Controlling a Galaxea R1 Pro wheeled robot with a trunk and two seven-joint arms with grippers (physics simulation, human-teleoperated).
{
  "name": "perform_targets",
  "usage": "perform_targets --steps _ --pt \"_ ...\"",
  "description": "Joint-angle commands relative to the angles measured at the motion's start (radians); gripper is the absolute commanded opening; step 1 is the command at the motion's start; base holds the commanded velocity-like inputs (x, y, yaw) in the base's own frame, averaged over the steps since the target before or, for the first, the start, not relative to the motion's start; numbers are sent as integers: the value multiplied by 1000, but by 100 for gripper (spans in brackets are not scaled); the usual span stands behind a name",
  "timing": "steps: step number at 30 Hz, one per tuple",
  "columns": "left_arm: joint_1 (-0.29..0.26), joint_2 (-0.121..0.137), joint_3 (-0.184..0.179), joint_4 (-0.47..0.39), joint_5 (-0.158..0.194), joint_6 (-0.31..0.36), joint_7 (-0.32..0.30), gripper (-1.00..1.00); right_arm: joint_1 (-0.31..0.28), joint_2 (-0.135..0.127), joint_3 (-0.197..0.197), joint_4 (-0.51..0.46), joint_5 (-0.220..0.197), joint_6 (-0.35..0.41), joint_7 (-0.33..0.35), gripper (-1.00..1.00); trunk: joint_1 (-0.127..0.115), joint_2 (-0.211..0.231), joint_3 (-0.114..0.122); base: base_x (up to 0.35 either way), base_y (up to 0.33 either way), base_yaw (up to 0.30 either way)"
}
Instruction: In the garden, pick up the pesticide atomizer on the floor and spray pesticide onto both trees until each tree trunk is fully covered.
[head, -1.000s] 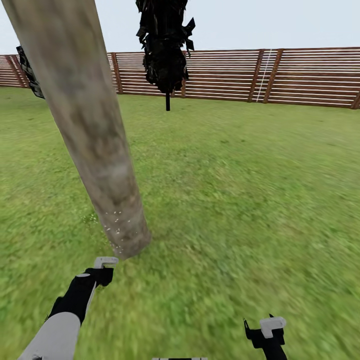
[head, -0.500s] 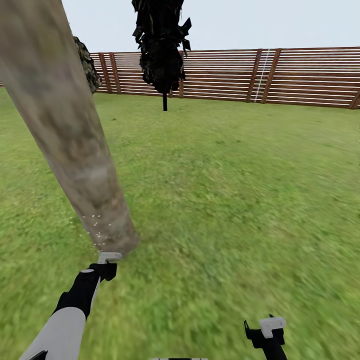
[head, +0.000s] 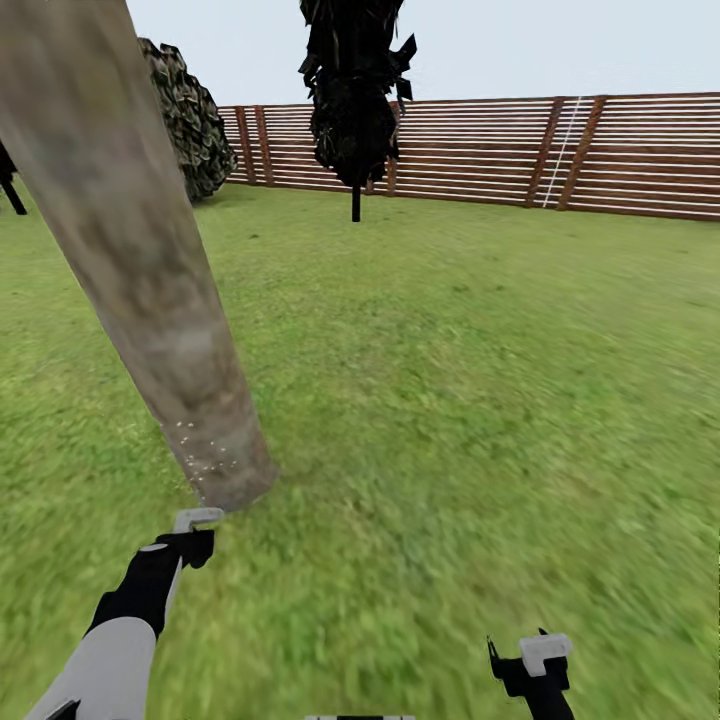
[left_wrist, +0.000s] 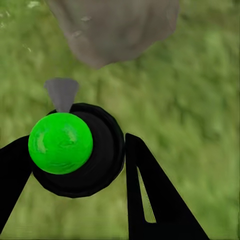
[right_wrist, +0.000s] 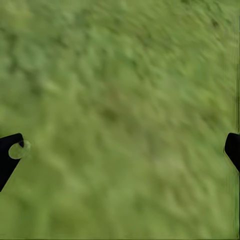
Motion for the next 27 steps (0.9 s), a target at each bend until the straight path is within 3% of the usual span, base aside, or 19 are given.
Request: perform_targets --steps 1,5,9,15,22,24,27 --pt "0 -1 -3 0 0 0 13 -100 0 0 0 0 0 0 0 100 0 0 0 120 -276 23" --pt "1 -4 -9 2 2 -2 102 -100 0 0 0 0 0 0 0 100 0 0 0 147 -264 7" --pt "1 -4 -10 12 2 4 107 -100 0 0 1 0 0 0 0 100 0 0 0 211 -215 51" --pt "2 -4 -10 14 1 12 107 -100 0 0 0 0 -1 0 0 100 0 0 0 249 -137 255" --pt "0 -12 -19 16 -1 16 107 -100 0 0 0 0 -1 0 0 100 0 0 0 28 -10 277" --pt "-4 -14 -23 18 -2 83 103 -100 0 0 0 0 -1 0 0 100 0 0 0 0 0 158" --pt "-4 -20 -23 17 -3 99 98 -100 0 -1 0 0 -1 0 -1 100 0 0 0 0 0 21"
